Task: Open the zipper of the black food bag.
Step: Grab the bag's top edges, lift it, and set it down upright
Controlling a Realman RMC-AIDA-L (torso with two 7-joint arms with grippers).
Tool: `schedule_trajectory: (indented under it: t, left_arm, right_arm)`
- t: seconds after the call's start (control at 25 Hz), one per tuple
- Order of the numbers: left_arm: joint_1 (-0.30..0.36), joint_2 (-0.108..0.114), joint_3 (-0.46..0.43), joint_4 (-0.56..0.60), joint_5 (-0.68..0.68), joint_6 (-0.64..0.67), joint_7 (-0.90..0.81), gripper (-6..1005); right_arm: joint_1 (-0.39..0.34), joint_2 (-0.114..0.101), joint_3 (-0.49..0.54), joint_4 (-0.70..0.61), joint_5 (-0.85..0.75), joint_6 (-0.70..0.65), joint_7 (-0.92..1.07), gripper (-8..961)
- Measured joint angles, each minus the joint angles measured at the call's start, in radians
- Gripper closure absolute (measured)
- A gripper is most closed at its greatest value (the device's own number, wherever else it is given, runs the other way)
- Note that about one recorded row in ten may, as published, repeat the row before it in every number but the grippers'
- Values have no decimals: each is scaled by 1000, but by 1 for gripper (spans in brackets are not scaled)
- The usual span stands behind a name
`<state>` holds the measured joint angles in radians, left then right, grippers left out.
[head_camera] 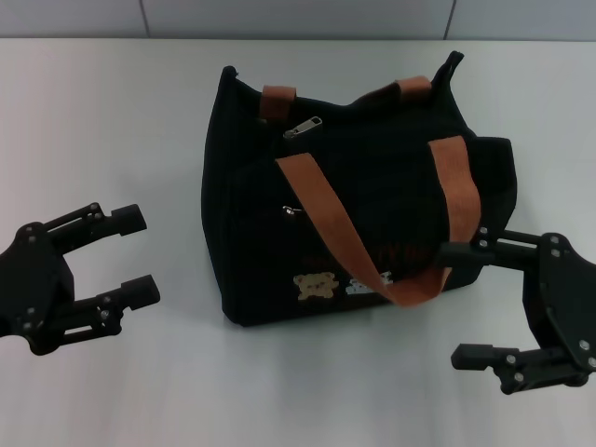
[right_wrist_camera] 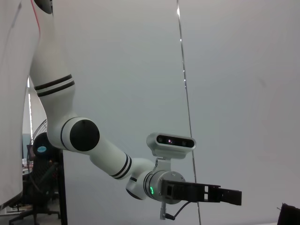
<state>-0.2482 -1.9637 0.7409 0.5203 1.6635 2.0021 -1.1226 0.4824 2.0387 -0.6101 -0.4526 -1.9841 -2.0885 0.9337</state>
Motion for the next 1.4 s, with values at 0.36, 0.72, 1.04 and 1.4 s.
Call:
schedule_trajectory:
  t: [0.36,0.72,1.04,1.4]
  left_arm:
    - [2,-7,2,1,11,-2,-11,192]
    - [5,-17,3,-1,13,-9,1,199]
    - [3,-79,-4,-20,14,-161,83,206]
    - [-76,-104,6,-161,20,-303,175,213]
  right_arm:
    - [14,5,5,2,4,1,22,123]
    - [6,10,7,2,5,6,32,123]
    - [-10,12,60,12,7,108,33,122]
    - [-39,21,91,42,7,248,33,122]
